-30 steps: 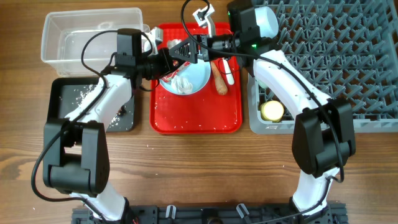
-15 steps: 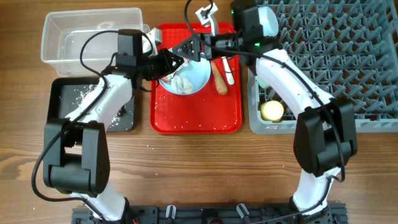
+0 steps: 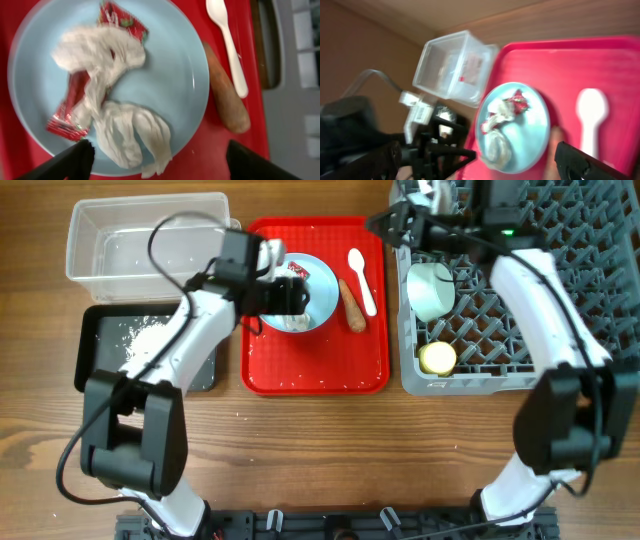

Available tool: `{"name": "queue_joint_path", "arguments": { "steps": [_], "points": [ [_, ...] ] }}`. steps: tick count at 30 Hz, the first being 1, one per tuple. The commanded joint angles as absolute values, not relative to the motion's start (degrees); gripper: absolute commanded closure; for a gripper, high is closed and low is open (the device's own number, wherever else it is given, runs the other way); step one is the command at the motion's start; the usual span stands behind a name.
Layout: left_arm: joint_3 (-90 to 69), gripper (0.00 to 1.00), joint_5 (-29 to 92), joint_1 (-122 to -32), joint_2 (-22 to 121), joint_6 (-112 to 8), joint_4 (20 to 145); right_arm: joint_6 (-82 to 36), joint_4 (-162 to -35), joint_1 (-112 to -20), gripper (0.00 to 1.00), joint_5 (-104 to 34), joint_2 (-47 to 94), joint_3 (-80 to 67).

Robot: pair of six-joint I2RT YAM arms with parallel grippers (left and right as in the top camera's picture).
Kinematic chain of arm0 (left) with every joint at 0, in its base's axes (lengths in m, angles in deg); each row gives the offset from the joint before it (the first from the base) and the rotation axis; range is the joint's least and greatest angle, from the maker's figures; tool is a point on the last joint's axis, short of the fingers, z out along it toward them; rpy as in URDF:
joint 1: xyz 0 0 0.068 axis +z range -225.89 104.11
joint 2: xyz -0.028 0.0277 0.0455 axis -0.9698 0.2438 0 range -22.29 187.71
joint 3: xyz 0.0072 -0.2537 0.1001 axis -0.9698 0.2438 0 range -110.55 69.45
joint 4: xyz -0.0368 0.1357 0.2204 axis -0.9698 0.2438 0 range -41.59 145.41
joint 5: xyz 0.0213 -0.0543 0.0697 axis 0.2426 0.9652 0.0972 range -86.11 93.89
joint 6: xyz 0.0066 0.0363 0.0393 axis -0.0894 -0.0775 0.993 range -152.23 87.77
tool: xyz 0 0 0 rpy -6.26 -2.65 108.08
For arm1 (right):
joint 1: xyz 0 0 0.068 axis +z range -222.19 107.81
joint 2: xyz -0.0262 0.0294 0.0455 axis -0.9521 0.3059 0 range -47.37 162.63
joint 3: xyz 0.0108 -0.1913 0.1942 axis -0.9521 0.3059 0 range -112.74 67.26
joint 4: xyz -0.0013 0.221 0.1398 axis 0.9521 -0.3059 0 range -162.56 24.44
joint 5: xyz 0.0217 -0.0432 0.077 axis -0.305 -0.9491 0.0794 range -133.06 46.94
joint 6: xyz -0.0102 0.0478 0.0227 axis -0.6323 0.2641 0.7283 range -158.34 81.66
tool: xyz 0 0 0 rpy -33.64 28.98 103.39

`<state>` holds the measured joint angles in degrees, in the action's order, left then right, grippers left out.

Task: Sort waste into correct bins and load items into the dishwasher rack
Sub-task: 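Carry the tissue and wrapper with the left gripper into the clear bin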

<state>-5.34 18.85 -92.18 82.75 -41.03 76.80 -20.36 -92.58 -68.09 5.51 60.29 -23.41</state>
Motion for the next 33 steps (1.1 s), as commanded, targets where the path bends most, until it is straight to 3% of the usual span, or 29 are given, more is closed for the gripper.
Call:
{"name": "queue_joint_path", "arguments": {
  "steps": [1, 5, 8, 10, 27, 33],
  "points": [
    [-10.04, 0.07, 1.84, -96.23, 82.84, -27.0, 76.51, -27.38, -97.98, -69.92, 0.0, -2.44, 54.6, -24.03],
    [-10.04, 0.12, 3.87, -96.25, 83.99, -14.71, 73.23, -28.69, -103.03, -71.37, 0.0, -5.3, 52.03, -24.03],
    [-10.04, 0.08, 3.83, -95.59, 86.14, -11.11, 70.33, -29.74, -105.87, -71.41, 0.0, -6.48, 51.28, -24.03],
    [-10.04, 0.05, 3.87, -94.87, 87.62, -11.09, 69.04, -30.62, -107.34, -71.41, 0.0, -6.46, 51.3, -24.0],
    [-10.01, 0.13, 12.81, -94.28, 95.49, -11.43, 72.03, -30.83, -110.09, -71.41, 0.0, -7.73, 51.3, -24.0],
    [-10.01, 0.06, 12.18, -94.09, 97.11, -11.54, 71.94, -30.86, -110.75, -71.41, 0.0, -7.75, 51.3, -24.0]
  ]
}}
